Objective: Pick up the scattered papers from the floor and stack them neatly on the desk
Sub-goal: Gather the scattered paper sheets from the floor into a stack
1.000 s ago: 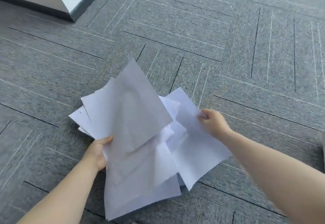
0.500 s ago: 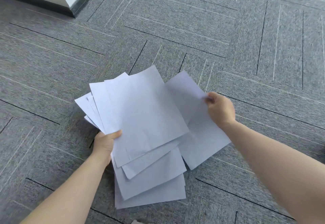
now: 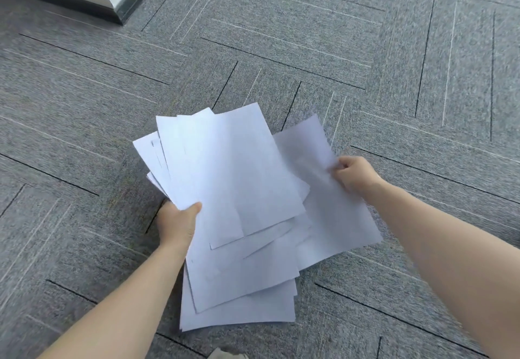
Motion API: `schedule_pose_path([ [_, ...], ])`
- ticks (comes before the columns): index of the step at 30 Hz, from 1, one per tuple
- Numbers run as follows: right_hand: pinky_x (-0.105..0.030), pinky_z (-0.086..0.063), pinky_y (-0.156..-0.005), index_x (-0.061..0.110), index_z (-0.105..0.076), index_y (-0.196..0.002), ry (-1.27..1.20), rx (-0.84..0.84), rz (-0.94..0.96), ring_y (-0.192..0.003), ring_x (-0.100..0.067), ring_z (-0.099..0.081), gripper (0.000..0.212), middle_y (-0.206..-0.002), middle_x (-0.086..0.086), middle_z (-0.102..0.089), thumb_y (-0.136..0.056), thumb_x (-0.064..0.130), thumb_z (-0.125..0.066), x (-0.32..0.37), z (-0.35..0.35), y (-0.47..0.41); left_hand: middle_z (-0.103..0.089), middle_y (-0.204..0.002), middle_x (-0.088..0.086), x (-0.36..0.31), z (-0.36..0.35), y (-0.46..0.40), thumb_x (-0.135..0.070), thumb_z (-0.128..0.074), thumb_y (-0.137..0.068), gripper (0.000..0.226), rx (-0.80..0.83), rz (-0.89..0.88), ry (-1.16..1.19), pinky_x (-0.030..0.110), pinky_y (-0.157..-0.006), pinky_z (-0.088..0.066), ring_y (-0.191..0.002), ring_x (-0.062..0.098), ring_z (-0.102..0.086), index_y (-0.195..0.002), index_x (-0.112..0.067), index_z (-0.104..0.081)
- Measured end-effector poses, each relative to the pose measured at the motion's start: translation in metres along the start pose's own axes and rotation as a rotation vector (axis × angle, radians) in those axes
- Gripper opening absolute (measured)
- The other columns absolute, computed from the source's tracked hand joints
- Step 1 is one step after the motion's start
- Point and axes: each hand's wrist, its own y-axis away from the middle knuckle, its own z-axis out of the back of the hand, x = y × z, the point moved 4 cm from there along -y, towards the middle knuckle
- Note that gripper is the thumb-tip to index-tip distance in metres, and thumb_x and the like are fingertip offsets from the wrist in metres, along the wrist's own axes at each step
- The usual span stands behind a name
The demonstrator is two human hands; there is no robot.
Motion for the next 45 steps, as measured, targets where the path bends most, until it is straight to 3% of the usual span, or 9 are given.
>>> schedule_pose_path([
  [4,-0.03,-0.054,-0.058,0.027,-0.073,-0.074,-0.021,0.02,-0.051,-0.059,-0.021,-0.064,0.025,-0.069,0.003,-0.069,-0.082,0.007,-0.059,-0.005,-0.004,0.003,-0.065,-0.1,0.016,-0.008,0.0,-0.002,-0.023,-0.072,-0.069,0.028,-0.083,-0.069,-0.228,0.043,-0.08,-0.053,-0.09,0.035,-0.062,-0.086,-0.006,-0.058],
  [9,-0.026,-0.056,-0.059,0.026,-0.072,-0.079,-0.069,0.04,-0.049,-0.056,-0.014,-0.065,0.026,-0.074,0.001,-0.071,-0.084,0.004,-0.058,-0.004,-0.006,0.006,-0.065,-0.096,0.017,-0.011,-0.004,0.004,-0.018,-0.068,-0.071,0.021,-0.091,-0.018,-0.248,0.041,-0.073,-0.053,-0.082,0.037,-0.063,-0.081,-0.002,-0.06],
  [14,-0.039,-0.059,-0.073,0.023,-0.074,-0.081,-0.108,0.059,-0.056,-0.068,-0.023,-0.068,0.027,-0.081,-0.006,-0.073,-0.084,0.002,-0.058,-0.004,-0.006,0.006,-0.068,-0.088,0.016,-0.014,-0.008,0.005,-0.012,-0.065,-0.073,0.018,-0.059,0.021,-0.223,0.032,-0.062,-0.044,-0.075,0.032,-0.06,-0.085,0.001,-0.061],
  [22,-0.037,-0.054,-0.078,0.024,-0.071,-0.076,0.0,-0.227,0.022,-0.083,-0.027,-0.064,0.023,-0.075,0.006,-0.068,-0.076,0.009,-0.053,0.003,0.035,0.004,-0.067,-0.079,0.003,-0.022,-0.015,0.009,-0.014,-0.071,-0.077,0.008,0.095,-0.055,-0.134,0.028,-0.064,-0.043,-0.074,0.023,-0.061,-0.083,-0.009,-0.067],
  [26,-0.032,-0.04,-0.068,0.02,-0.063,-0.074,-0.04,-0.463,0.068,-0.079,-0.026,-0.053,0.019,-0.073,0.002,-0.059,-0.076,0.009,-0.047,0.014,0.068,0.009,-0.07,-0.095,0.007,-0.025,-0.02,0.005,0.001,-0.069,-0.075,0.023,0.153,-0.023,0.069,0.032,-0.078,-0.052,-0.087,0.023,-0.066,-0.095,-0.011,-0.068],
  [30,-0.018,-0.037,-0.059,0.026,-0.055,-0.063,-0.22,-0.63,0.182,-0.062,0.0,-0.049,0.03,-0.066,0.012,-0.052,-0.083,0.005,-0.046,0.038,0.099,0.022,-0.069,-0.104,0.007,-0.023,-0.022,0.003,-0.004,-0.071,-0.066,0.041,0.174,0.004,0.143,0.04,-0.085,-0.054,-0.094,0.025,-0.066,-0.106,-0.01,-0.062],
  [33,-0.01,-0.033,-0.053,0.025,-0.06,-0.066,-0.308,-0.66,0.262,-0.051,0.011,-0.047,0.028,-0.053,0.022,-0.054,-0.082,0.005,-0.048,0.057,0.114,0.029,-0.069,-0.097,0.002,-0.022,-0.029,0.002,0.003,-0.069,-0.073,0.033,0.221,0.039,0.19,0.036,-0.079,-0.053,-0.089,0.024,-0.067,-0.099,-0.015,-0.062],
  [39,-0.025,-0.041,-0.066,0.022,-0.068,-0.076,-0.244,-0.643,0.328,-0.063,-0.003,-0.051,0.023,-0.064,0.012,-0.058,-0.078,0.01,-0.048,0.07,0.115,0.03,-0.071,-0.098,0.006,-0.025,-0.044,0.006,0.01,-0.065,-0.077,0.033,0.325,0.03,0.178,0.031,-0.072,-0.052,-0.086,0.025,-0.066,-0.101,-0.012,-0.066],
  [45,-0.035,-0.047,-0.069,0.018,-0.07,-0.087,-0.095,-0.779,0.422,-0.077,-0.022,-0.061,0.021,-0.08,-0.003,-0.069,-0.085,0.015,-0.049,0.09,0.124,0.039,-0.071,-0.104,0.015,-0.021,-0.048,0.005,0.008,-0.066,-0.076,0.035,0.326,0.019,0.148,0.035,-0.073,-0.054,-0.085,0.028,-0.067,-0.109,-0.004,-0.065],
])
